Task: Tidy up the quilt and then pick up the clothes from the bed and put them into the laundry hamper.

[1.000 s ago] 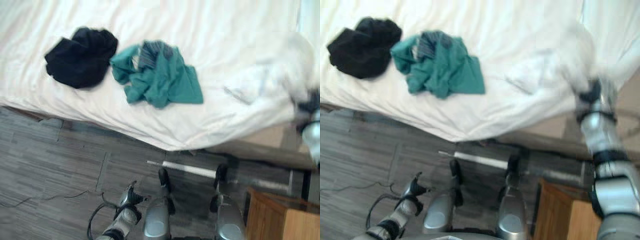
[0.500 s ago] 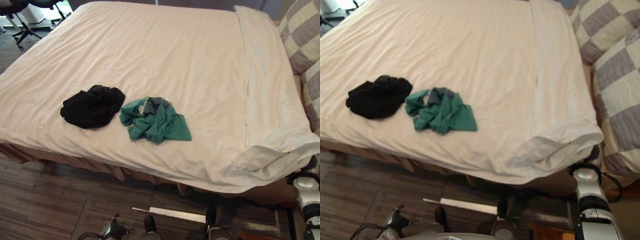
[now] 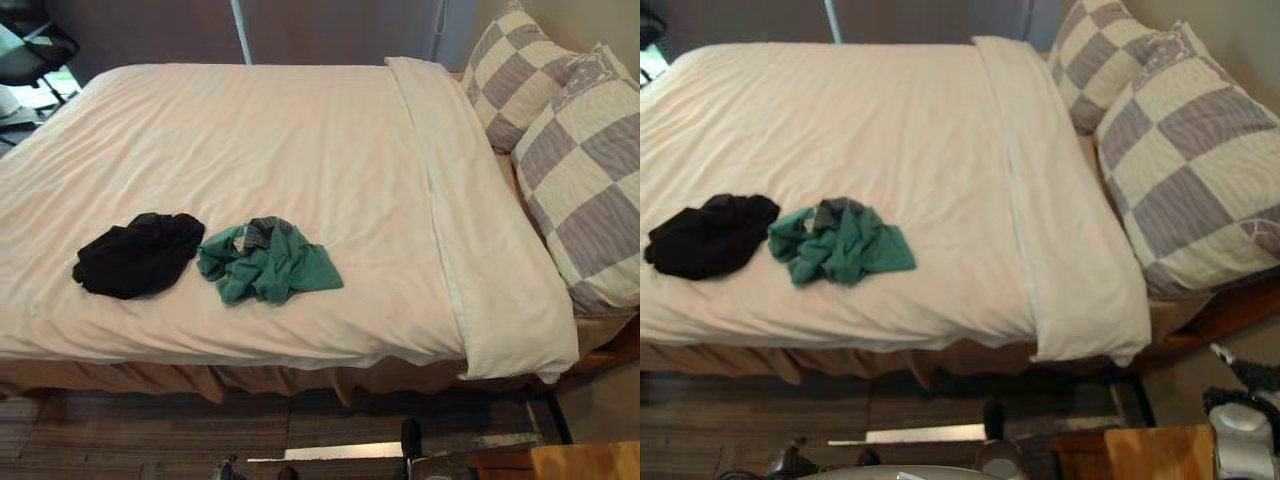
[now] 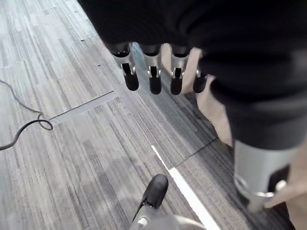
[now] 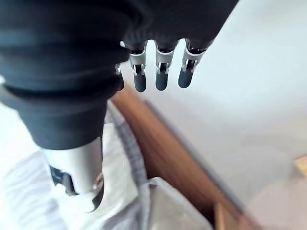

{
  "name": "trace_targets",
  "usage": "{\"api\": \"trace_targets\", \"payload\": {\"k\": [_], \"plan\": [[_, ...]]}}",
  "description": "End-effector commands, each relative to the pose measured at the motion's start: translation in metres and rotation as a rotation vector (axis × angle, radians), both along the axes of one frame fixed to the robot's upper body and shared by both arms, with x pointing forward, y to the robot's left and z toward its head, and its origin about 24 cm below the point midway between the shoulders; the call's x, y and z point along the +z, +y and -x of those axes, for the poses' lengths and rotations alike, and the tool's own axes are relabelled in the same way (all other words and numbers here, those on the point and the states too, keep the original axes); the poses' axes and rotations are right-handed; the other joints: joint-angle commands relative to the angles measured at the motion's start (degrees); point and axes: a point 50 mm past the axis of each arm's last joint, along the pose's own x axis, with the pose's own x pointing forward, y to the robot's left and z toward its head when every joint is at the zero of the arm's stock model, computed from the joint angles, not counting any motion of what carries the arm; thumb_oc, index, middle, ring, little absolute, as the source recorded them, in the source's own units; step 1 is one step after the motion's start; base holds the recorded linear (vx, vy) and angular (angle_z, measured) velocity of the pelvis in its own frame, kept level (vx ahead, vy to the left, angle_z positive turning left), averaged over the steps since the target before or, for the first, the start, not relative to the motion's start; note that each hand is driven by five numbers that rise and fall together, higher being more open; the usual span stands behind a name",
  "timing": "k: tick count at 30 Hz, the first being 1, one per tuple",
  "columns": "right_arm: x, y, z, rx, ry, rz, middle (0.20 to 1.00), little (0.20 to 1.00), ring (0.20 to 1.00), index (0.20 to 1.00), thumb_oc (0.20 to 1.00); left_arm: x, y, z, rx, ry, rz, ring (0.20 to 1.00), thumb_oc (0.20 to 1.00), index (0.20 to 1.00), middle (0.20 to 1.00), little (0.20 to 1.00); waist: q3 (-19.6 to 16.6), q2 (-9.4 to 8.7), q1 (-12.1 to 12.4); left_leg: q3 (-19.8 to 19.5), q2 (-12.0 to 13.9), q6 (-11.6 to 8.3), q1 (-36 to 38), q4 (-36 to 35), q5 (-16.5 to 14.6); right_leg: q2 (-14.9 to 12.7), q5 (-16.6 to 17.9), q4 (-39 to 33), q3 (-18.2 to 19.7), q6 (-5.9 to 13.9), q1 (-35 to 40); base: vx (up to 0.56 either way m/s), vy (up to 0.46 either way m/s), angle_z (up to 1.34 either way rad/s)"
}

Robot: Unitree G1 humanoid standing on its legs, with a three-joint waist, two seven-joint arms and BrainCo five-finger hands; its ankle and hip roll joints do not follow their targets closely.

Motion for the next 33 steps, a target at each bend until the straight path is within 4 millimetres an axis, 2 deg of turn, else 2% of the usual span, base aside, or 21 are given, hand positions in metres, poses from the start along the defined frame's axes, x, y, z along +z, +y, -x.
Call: {"api": "trace_targets", "payload": {"k": [1, 4, 6, 9, 11, 12, 14, 15, 16, 17, 18, 19, 20, 21, 22, 23, 26, 28, 29, 30, 33], "plan": [[0.09, 0.011, -0.064, 0.195, -0.266, 0.236, 0.2, 0.2, 0.2, 0.2, 0.2, 0.009, 0.013, -0.032, -0.036, -0.066, -0.043, 1.0, 1.0, 1.0, 1.0, 1.0, 6.1, -1.52, 3.0, -2.0, 2.9, -2.64, 3.2, 0.1, -1.2, -1.7, -4.8, 0.1, -1.1, 2.63, 4.4, -0.07, -0.032, 0.02], [0.124, 0.042, -0.106, 0.343, -0.408, 0.254, 0.2, 0.2, 0.2, 0.2, 0.2, 0.015, 0.012, -0.053, -0.074, -0.134, -0.048, 1.0, 1.0, 1.0, 1.0, 1.0, 9.3, -0.55, 4.2, -2.9, 2.6, -2.73, 0.7, 0.1, -0.2, -1.9, -4.6, 0.9, -0.8, 2.46, 2.0, -0.15, -0.031, 0.01], [0.137, 0.056, -0.126, 0.375, -0.474, 0.229, 0.2, 0.2, 0.2, 0.2, 0.2, 0.018, 0.007, -0.065, -0.074, -0.177, -0.038, 1.0, 1.0, 1.0, 1.0, 1.0, 11.1, 0.46, 4.9, -3.2, 2.3, -2.75, -1.2, 0.1, 0.6, -2.1, -4.7, 1.9, -0.4, 2.33, -0.1, -0.13, -0.025, 0.13], [0.157, 0.067, -0.156, 0.34, -0.577, 0.136, 0.2, 0.2, 0.2, 0.2, 0.2, 0.025, -0.003, -0.086, -0.078, -0.272, -0.012, 1.0, 1.0, 1.0, 1.0, 1.0, 15.7, 3.28, 6.3, -3.0, 1.9, -2.84, -5.5, 2.5, 1.6, -2.9, -5.0, 5.0, 0.1, 1.87, -4.8, -0.11, -0.027, 0.19], [0.16, 0.068, -0.162, 0.328, -0.601, 0.102, 0.2, 0.2, 0.2, 0.2, 0.2, 0.026, -0.006, -0.089, -0.07, -0.295, -0.003, 1.0, 1.0, 1.0, 1.0, 1.0, 16.7, 4.0, 6.4, -2.8, 2.1, -2.88, -7.6, 4.4, 1.1, -3.2, -5.3, 6.5, 0.4, 1.78, -7.0, -0.11, -0.02, 0.23], [0.155, 0.07, -0.167, 0.304, -0.621, 0.035, 0.2, 0.2, 0.2, 0.2, 0.2, 0.028, -0.011, -0.096, -0.04, -0.333, 0.021, 1.0, 1.0, 1.0, 1.0, 1.0, 19.0, 5.05, 6.3, -2.5, 2.1, -2.89, -10.4, 6.9, 0.4, -3.5, -5.9, 9.1, 1.1, 1.65, -10.3, -0.11, -0.013, 0.32], [0.15, 0.071, -0.169, 0.295, -0.623, 0.004, 0.2, 0.2, 0.2, 0.2, 0.2, 0.03, -0.013, -0.099, -0.014, -0.355, 0.03, 1.0, 1.0, 1.0, 1.0, 1.0, 19.9, 5.44, 6.3, -2.2, 2.2, -2.79, -12.3, 8.4, -0.1, -3.5, -6.4, 10.9, 1.6, 1.5, -12.7, -0.11, -0.01, -0.03], [0.136, 0.071, -0.168, 0.279, -0.599, -0.036, 0.2, 0.2, 0.2, 0.2, 0.2, 0.031, -0.013, -0.102, 0.012, -0.37, 0.035, 1.0, 1.0, 1.0, 1.0, 1.0, 21.0, 5.73, 6.2, -2.1, 2.3, -2.7, -14.0, 10.0, -0.5, -3.5, -6.9, 12.6, 2.2, 1.38, -15.0, -0.16, -0.02, -0.53], [0.109, 0.073, -0.166, 0.257, -0.53, -0.089, 0.2, 0.2, 0.2, 0.2, 0.2, 0.033, -0.012, -0.108, 0.045, -0.388, 0.028, 1.0, 1.0, 1.0, 1.0, 1.0, 22.6, 5.85, 5.8, -1.9, 2.8, -2.48, -16.3, 12.8, -1.5, -3.5, -7.7, 15.7, 3.0, 1.09, -18.1, -0.12, -0.017, -0.49], [0.109, 0.073, -0.166, 0.257, -0.53, -0.089, 0.2, 0.2, 0.2, 0.2, 0.2, 0.033, -0.012, -0.108, 0.045, -0.388, 0.028, 1.0, 1.0, 1.0, 1.0, 1.0, 22.5, 5.81, 5.8, -1.9, 2.8, -2.47, -16.5, 12.9, -1.6, -3.6, -7.8, 15.9, 3.0, 1.09, -18.4, -0.12, -0.025, 0.0], [0.059, 0.079, -0.155, 0.22, -0.421, -0.176, 0.2, 0.2, 0.2, 0.2, 0.2, 0.037, -0.009, -0.115, 0.083, -0.41, 0.011, 1.0, 1.0, 1.0, 1.0, 1.0, 23.6, 5.43, 5.0, -2.1, 3.4, -2.02, -18.1, 16.0, -2.9, -3.5, -8.6, 18.8, 3.7, 0.65, -20.4, -0.05, -0.015, 0.23], [0.059, 0.079, -0.155, 0.22, -0.42, -0.177, 0.2, 0.2, 0.2, 0.2, 0.2, 0.037, -0.008, -0.114, 0.083, -0.409, 0.01, 1.0, 1.0, 1.0, 1.0, 1.0, 23.5, 5.36, 5.1, -2.1, 3.4, -2.01, -18.2, 16.1, -3.0, -3.5, -8.7, 18.9, 3.7, 0.65, -20.6, -0.05, -0.019, 0.05], [0.038, 0.084, -0.148, 0.209, -0.382, -0.221, 0.2, 0.2, 0.2, 0.2, 0.2, 0.037, -0.007, -0.116, 0.092, -0.418, -0.002, 1.0, 1.0, 1.0, 1.0, 1.0, 23.6, 5.09, 4.9, -2.1, 3.6, -1.9, -18.2, 16.9, -3.4, -3.6, -8.9, 19.7, 3.6, 0.5, -20.7, 0.0, -0.01, -0.49], [0.004, 0.094, -0.137, 0.191, -0.309, -0.301, 0.2, 0.2, 0.2, 0.2, 0.2, 0.038, -0.008, -0.118, 0.102, -0.426, -0.009, 1.0, 1.0, 1.0, 1.0, 1.0, 23.6, 4.85, 4.5, -2.3, 3.8, -1.75, -18.0, 17.5, -3.8, -3.5, -9.2, 20.3, 3.6, 0.38, -20.6, 0.04, -0.021, -0.57], [-0.051, 0.112, -0.112, 0.193, -0.124, -0.403, 0.2, 0.2, 0.2, 0.2, 0.2, 0.038, -0.009, -0.119, 0.118, -0.424, -0.018, 1.0, 1.0, 1.0, 1.0, 1.0, 23.0, 4.13, 3.8, -2.7, 3.8, -1.66, -16.5, 17.2, -4.2, -3.5, -9.3, 19.8, 3.1, 0.27, -19.0, 0.05, -0.015, -0.01], [-0.052, 0.112, -0.112, 0.193, -0.124, -0.403, 0.2, 0.2, 0.2, 0.2, 0.2, 0.038, -0.009, -0.119, 0.118, -0.423, -0.018, 1.0, 1.0, 1.0, 1.0, 1.0, 23.0, 4.12, 3.8, -2.7, 3.8, -1.66, -16.4, 17.2, -4.2, -3.5, -9.3, 19.8, 3.0, 0.28, -18.9, 0.06, -0.008, 0.22], [-0.122, 0.138, -0.053, 0.23, 0.2, -0.491, 0.2, 0.2, 0.2, 0.2, 0.2, 0.035, -0.009, -0.114, 0.118, -0.4, -0.025, 1.0, 1.0, 1.0, 1.0, 1.0, 21.0, 2.77, 2.5, -2.4, 3.7, -2.01, -11.6, 14.0, -4.0, -3.1, -8.9, 16.7, 2.0, 0.58, -14.1, 0.11, 0.005, 0.02], [-0.153, 0.151, -0.013, 0.251, 0.374, -0.527, 0.2, 0.2, 0.2, 0.2, 0.2, 0.031, -0.009, -0.105, 0.095, -0.368, -0.034, 1.0, 1.0, 1.0, 1.0, 1.0, 19.1, 1.93, 1.7, -2.1, 3.2, -2.0, -7.3, 10.6, -3.4, -2.9, -8.3, 13.5, 1.1, 0.89, -9.3, 0.2, 0.018, 0.08], [-0.165, 0.156, 0.006, 0.255, 0.452, -0.55, 0.26, 0.26, 0.26, 0.26, 0.26, 0.028, -0.012, -0.101, 0.072, -0.348, -0.034, 1.0, 1.0, 1.0, 1.0, 1.0, 17.6, 1.6, 1.4, -1.9, 2.7, -2.03, -5.1, 8.1, -2.8, -2.8, -7.9, 11.5, 0.6, 1.28, -6.9, 0.27, 0.059, 0.18], [-0.18, 0.163, 0.034, 0.261, 0.57, -0.591, 1.0, 1.0, 1.0, 1.0, 1.0, 0.025, -0.015, -0.095, 0.034, -0.321, -0.028, 1.0, 1.0, 1.0, 1.0, 1.0, 15.3, 1.44, 1.1, -2.0, 2.0, -1.95, -1.9, 4.1, -1.8, -2.7, -7.2, 9.1, 0.0, 1.61, -3.9, 0.2, 0.05, 0.18], [-0.19, 0.167, 0.051, 0.318, 0.709, -0.584, 1.0, 1.0, 1.0, 1.0, 1.0, 0.023, -0.018, -0.093, -0.004, -0.299, -0.016, 1.0, 1.0, 1.0, 1.0, 1.0, 13.3, 1.64, 1.4, -2.1, 1.5, -1.95, 0.3, 0.7, -0.6, -2.3, -6.8, 7.3, -0.6, 1.69, -1.8, 0.13, 0.017, 0.15]]}}
